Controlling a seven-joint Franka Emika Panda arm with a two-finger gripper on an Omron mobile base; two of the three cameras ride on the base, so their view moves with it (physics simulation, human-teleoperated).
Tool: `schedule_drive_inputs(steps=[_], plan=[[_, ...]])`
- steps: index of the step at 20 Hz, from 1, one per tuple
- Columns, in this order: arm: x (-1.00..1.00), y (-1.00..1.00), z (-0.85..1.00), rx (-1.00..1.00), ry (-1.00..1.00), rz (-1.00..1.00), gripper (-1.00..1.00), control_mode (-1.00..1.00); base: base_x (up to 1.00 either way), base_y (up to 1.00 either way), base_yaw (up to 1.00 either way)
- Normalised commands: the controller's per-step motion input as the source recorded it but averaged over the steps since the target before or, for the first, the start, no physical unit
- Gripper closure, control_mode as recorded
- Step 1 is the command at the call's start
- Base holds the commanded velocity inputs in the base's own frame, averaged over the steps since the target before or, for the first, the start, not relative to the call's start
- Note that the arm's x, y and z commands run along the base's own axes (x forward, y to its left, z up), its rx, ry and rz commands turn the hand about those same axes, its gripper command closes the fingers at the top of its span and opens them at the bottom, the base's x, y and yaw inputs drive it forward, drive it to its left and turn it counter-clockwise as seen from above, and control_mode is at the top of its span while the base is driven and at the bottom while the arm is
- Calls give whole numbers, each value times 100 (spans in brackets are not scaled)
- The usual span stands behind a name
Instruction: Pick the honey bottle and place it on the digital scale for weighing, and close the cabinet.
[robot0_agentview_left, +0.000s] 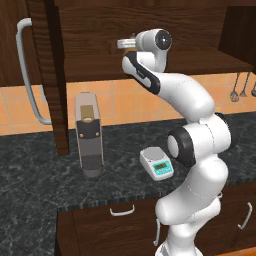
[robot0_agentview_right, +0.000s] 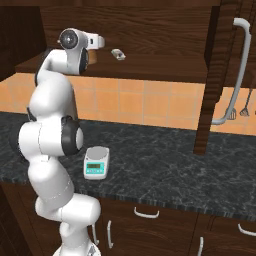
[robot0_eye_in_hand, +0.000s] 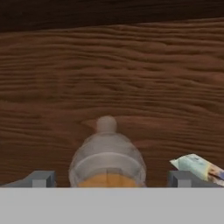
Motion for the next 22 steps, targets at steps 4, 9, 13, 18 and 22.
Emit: schedule_drive_inputs(steps=[4,9,13,18,22], plan=[[30,10,-26,-3,0,0,-100,-100,0,0,0],[28,25,-23,-5,0,0,100,-100,0,0,0],[6,11,-11,-3,0,0,100,-100,0,0,0],[-63,4,-1,4,-4,0,100,-100,0,0,0],[-96,1,0,7,-5,0,100,-100,0,0,0]])
